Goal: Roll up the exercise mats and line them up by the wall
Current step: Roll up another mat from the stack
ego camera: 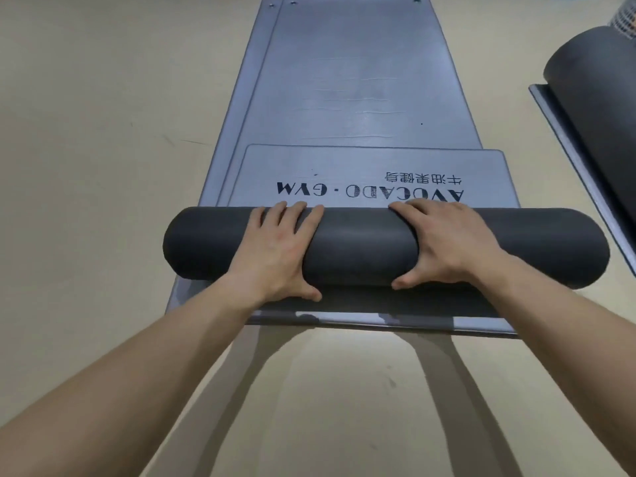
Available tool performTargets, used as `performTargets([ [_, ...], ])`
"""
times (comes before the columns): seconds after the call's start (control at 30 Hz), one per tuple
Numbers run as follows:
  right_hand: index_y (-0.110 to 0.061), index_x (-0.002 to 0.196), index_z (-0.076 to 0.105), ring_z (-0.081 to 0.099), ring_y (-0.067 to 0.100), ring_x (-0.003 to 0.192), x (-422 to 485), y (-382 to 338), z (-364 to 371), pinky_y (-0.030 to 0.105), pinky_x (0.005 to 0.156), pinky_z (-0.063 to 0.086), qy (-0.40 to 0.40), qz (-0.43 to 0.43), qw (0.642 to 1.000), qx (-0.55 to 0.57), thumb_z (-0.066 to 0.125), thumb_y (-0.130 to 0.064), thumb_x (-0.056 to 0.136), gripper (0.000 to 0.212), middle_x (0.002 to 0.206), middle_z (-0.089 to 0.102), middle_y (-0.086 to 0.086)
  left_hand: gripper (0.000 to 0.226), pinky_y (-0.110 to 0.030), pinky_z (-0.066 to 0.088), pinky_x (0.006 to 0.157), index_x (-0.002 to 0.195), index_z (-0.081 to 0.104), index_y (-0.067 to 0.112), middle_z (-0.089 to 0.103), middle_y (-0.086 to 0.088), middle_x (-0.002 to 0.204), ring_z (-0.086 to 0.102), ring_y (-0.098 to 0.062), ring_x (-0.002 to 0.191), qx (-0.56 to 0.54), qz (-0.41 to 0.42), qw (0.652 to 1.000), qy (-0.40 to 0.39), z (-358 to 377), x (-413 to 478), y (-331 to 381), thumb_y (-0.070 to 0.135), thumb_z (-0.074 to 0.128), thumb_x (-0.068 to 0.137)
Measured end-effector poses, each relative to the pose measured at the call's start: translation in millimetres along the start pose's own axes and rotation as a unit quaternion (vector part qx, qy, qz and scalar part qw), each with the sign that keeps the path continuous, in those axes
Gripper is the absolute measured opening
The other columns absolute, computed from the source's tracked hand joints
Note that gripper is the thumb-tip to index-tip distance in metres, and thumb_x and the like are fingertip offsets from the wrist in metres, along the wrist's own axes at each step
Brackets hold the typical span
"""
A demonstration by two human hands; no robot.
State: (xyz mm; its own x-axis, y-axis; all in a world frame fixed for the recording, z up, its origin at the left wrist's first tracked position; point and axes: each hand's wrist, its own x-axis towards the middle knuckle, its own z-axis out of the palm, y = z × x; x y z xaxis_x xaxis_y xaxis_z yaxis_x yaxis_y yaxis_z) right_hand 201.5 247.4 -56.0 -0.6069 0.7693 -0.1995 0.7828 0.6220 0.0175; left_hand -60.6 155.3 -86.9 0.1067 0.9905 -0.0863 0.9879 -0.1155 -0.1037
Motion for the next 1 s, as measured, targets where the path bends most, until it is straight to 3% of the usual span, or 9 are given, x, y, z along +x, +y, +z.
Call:
performTargets([
  [0.07, -0.035, 0.156, 0.03, 0.054, 0.025, 0.128, 12.3, 6.9, -10.3, 0.043, 0.103, 0.043, -0.021, -0.001, 1.0, 0.014, 0.072, -0.091, 0.045, 0.131, 0.145, 0.053, -0.004, 0.131, -0.05, 0.033, 0.117, 0.157, 0.019, 0.027, 0.04, -0.004, 0.156, 0.042, -0.031, 0.139, 0.0, -0.011, 1.0, 0.0, -4.9, 8.8, -4.1, 0.087, 0.072, 0.053],
  [0.23, -0.034, 0.155, 0.026, 0.049, 0.031, 0.129, 1.7, 1.0, 0.8, 0.048, 0.108, 0.04, 0.011, 0.014, 0.998, -0.055, 0.069, -0.095, 0.043, 0.135, 0.148, 0.047, 0.001, 0.111, -0.043, 0.048, 0.093, 0.144, 0.037, 0.03, 0.057, -0.001, 0.13, 0.058, -0.028, 0.106, 0.004, -0.004, 1.0, -0.015, -20.8, 18.2, -0.4, 0.082, 0.07, 0.052],
  [0.37, -0.036, 0.144, 0.042, 0.058, 0.026, 0.112, -8.8, -2.3, -20.3, 0.043, 0.093, 0.052, -0.076, -0.012, 0.997, 0.004, 0.076, -0.088, 0.044, 0.118, 0.126, 0.06, -0.005, 0.104, -0.037, 0.05, 0.076, 0.135, 0.041, 0.033, 0.06, 0.006, 0.114, 0.06, -0.022, 0.098, 0.009, 0.015, 0.996, -0.09, -33.0, -3.2, 5.2, 0.088, 0.065, 0.05],
  [0.47, -0.035, 0.151, 0.037, 0.056, 0.023, 0.121, -31.7, -11.2, -17.2, 0.045, 0.103, 0.047, -0.105, -0.016, 0.993, 0.045, 0.075, -0.087, 0.047, 0.123, 0.134, 0.058, -0.006, 0.107, -0.04, 0.053, 0.089, 0.14, 0.04, 0.04, 0.062, 0.01, 0.119, 0.06, -0.019, 0.104, -0.042, 0.032, 0.982, -0.181, -42.8, -9.6, 0.4, 0.09, 0.068, 0.049],
  [0.6, -0.023, 0.159, 0.022, 0.037, 0.035, 0.144, -65.9, -35.4, 24.0, 0.057, 0.121, 0.024, 0.038, 0.016, 0.998, -0.043, 0.072, -0.089, 0.045, 0.141, 0.156, 0.039, 0.009, 0.106, -0.034, 0.045, 0.094, 0.144, 0.043, 0.043, 0.06, 0.01, 0.131, 0.056, -0.017, 0.109, -0.178, -0.01, 0.946, -0.272, -52.1, 12.3, -13.6, 0.077, 0.085, 0.052],
  [0.7, -0.027, 0.159, 0.017, 0.037, 0.032, 0.143, -37.8, -22.2, 17.6, 0.055, 0.119, 0.025, 0.013, -0.002, 0.999, -0.031, 0.074, -0.088, 0.045, 0.141, 0.157, 0.038, 0.006, 0.119, -0.04, 0.041, 0.108, 0.153, 0.035, 0.036, 0.05, 0.005, 0.151, 0.051, -0.022, 0.13, -0.188, -0.019, 0.964, -0.186, -50.4, 13.2, -14.4, 0.08, 0.082, 0.054],
  [0.83, -0.03, 0.163, 0.013, 0.032, 0.028, 0.148, 11.1, -0.7, -13.6, 0.051, 0.121, 0.027, -0.058, -0.017, 0.998, 0.029, 0.075, -0.09, 0.046, 0.145, 0.165, 0.03, 0.002, 0.147, -0.05, 0.017, 0.124, 0.161, -0.002, 0.024, 0.016, -0.006, 0.168, 0.02, -0.034, 0.152, 0.0, 0.003, 0.999, -0.051, -17.1, -12.3, 12.1, 0.094, 0.066, 0.052],
  [0.93, -0.027, 0.164, 0.009, 0.019, 0.031, 0.153, 1.0, -8.1, 11.8, 0.054, 0.126, 0.014, 0.013, 0.017, 1.0, 0.013, 0.074, -0.09, 0.047, 0.148, 0.168, 0.021, 0.008, 0.146, -0.049, 0.022, 0.122, 0.162, 0.002, 0.026, 0.024, -0.003, 0.166, 0.028, -0.031, 0.149, -0.05, 0.004, 0.996, -0.074, -18.4, 24.2, -8.5, 0.093, 0.068, 0.05],
  [1.0, -0.023, 0.164, 0.007, 0.016, 0.037, 0.154, -13.1, -14.6, 34.7, 0.059, 0.125, 0.013, 0.052, 0.02, 0.997, -0.047, 0.08, -0.085, 0.046, 0.152, 0.168, 0.018, 0.013, 0.147, -0.052, 0.02, 0.124, 0.162, 0.001, 0.026, 0.019, -0.003, 0.169, 0.022, -0.032, 0.152, -0.06, 0.02, 0.993, -0.101, -21.3, 41.3, -19.2, 0.095, 0.066, 0.049],
])
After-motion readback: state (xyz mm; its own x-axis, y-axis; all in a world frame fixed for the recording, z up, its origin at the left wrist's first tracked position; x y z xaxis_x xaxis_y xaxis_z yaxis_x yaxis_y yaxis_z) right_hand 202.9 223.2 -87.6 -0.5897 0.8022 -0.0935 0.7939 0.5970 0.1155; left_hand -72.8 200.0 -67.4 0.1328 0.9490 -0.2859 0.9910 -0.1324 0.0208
